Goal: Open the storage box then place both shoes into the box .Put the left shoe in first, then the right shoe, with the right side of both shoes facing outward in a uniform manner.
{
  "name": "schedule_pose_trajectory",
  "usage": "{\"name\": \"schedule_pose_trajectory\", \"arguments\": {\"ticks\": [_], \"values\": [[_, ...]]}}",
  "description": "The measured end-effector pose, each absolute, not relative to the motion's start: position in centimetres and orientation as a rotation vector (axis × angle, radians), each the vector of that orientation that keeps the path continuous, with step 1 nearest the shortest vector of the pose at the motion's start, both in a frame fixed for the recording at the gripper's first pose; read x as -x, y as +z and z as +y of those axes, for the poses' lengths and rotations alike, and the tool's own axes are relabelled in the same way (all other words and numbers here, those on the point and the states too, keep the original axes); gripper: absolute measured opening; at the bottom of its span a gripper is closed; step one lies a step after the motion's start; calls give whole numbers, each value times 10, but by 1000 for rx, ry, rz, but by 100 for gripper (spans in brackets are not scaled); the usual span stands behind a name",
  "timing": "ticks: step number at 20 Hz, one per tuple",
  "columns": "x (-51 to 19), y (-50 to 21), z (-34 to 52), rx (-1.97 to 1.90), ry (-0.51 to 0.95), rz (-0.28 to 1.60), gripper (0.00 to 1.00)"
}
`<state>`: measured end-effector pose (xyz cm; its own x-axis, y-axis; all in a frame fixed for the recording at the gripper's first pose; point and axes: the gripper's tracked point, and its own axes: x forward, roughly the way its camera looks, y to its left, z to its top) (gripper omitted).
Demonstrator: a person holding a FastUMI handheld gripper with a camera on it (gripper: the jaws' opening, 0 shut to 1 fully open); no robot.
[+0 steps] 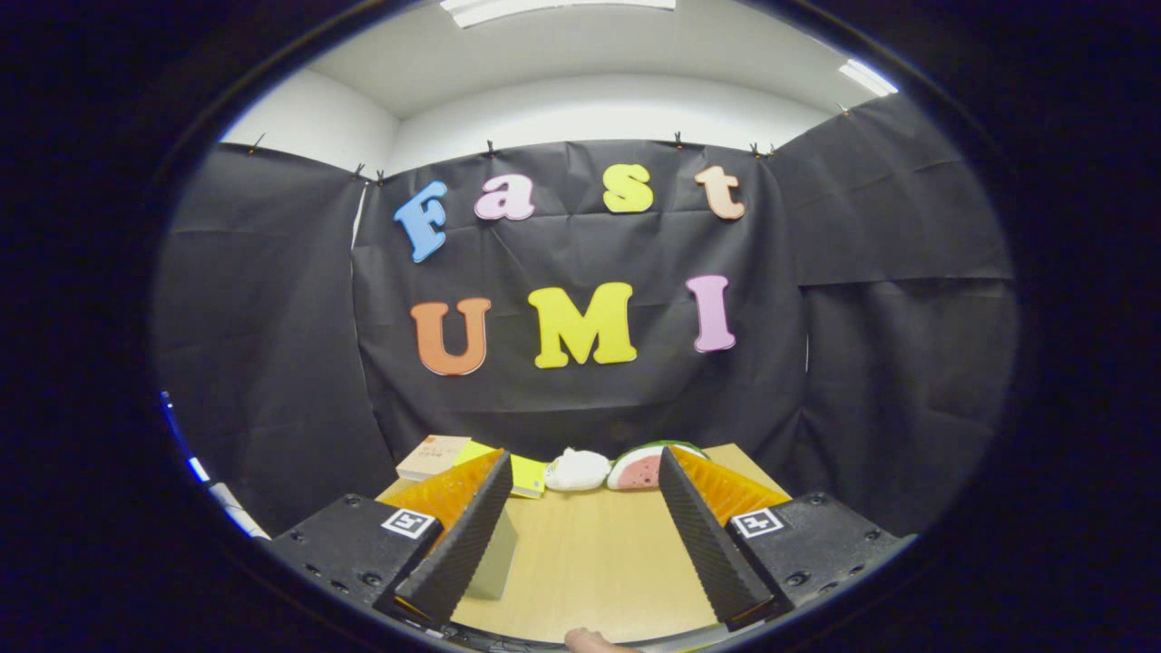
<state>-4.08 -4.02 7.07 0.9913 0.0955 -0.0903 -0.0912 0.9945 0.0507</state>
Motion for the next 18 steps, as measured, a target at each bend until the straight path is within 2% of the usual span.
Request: {"name": "schedule_pose_trajectory", "arguments": {"ticks": [18], "values": [[25,77,-24,-7,48,73,100]]}}
